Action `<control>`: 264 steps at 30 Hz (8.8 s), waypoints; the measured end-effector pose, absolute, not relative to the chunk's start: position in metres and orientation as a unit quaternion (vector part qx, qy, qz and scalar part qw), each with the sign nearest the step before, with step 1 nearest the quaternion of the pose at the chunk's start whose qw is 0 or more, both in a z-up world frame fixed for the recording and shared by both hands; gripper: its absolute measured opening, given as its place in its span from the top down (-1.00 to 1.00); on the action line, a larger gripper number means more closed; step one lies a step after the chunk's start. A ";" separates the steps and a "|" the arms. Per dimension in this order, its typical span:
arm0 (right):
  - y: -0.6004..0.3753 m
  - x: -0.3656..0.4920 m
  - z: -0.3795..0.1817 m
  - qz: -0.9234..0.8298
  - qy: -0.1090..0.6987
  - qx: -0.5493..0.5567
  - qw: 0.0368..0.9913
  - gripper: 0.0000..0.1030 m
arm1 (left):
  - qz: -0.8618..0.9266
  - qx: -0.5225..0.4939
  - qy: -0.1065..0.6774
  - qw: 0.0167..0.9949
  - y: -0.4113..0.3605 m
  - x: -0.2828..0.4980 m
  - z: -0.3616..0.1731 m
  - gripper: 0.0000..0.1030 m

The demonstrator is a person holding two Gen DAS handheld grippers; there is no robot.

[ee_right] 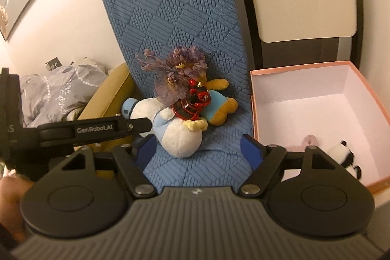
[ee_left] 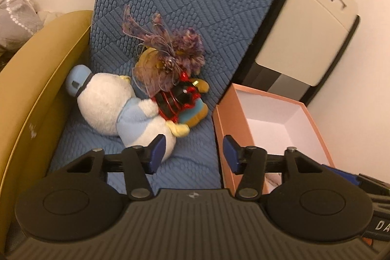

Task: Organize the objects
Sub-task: 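Withdraw both tools back toward the armchair toys, then grasp the purple ribbon bow with the left tool while the right tool grasps the rooster, then lift the ribbon bow with the left tool while the right tool lifts the rooster, then carry the ribbon bow and rooster over the box with both tools, then open the left tool on the ribbon bow while the right tool releases the rooster, then withdraw both tools from the box toward the duck and bear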

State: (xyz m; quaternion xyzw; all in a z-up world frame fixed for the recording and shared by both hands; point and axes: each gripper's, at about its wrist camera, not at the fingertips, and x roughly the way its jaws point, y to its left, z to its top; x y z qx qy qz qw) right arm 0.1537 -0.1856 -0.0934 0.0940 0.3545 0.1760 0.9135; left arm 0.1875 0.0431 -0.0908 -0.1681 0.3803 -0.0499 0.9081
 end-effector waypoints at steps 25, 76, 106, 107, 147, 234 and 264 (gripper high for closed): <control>-0.108 0.341 -0.207 0.184 0.415 0.132 0.881 -0.30 | -0.096 -0.158 0.377 0.908 0.091 0.393 -0.137 0.02; -0.128 0.193 -0.213 0.123 0.454 0.013 0.882 -0.14 | 0.011 -0.197 0.423 0.885 0.097 0.172 -0.147 0.40; -0.123 0.182 -0.243 0.140 0.477 -0.015 0.867 -0.19 | 0.001 -0.200 0.463 0.864 0.086 0.152 -0.164 0.40; -0.124 0.180 -0.239 0.141 0.477 -0.014 0.867 -0.19 | -0.001 -0.198 0.462 0.865 0.085 0.150 -0.162 0.40; -0.262 0.084 -0.064 0.084 0.363 0.073 0.925 -0.19 | -0.136 -0.172 0.420 0.880 -0.067 0.116 -0.045 0.39; -0.292 0.104 -0.048 0.117 0.321 0.086 0.936 -0.22 | -0.125 -0.152 0.361 0.912 -0.081 0.124 -0.021 -0.20; -0.210 0.029 -0.053 0.156 0.324 0.046 0.932 -0.70 | -0.077 -0.173 0.342 0.920 -0.004 0.014 -0.020 -0.83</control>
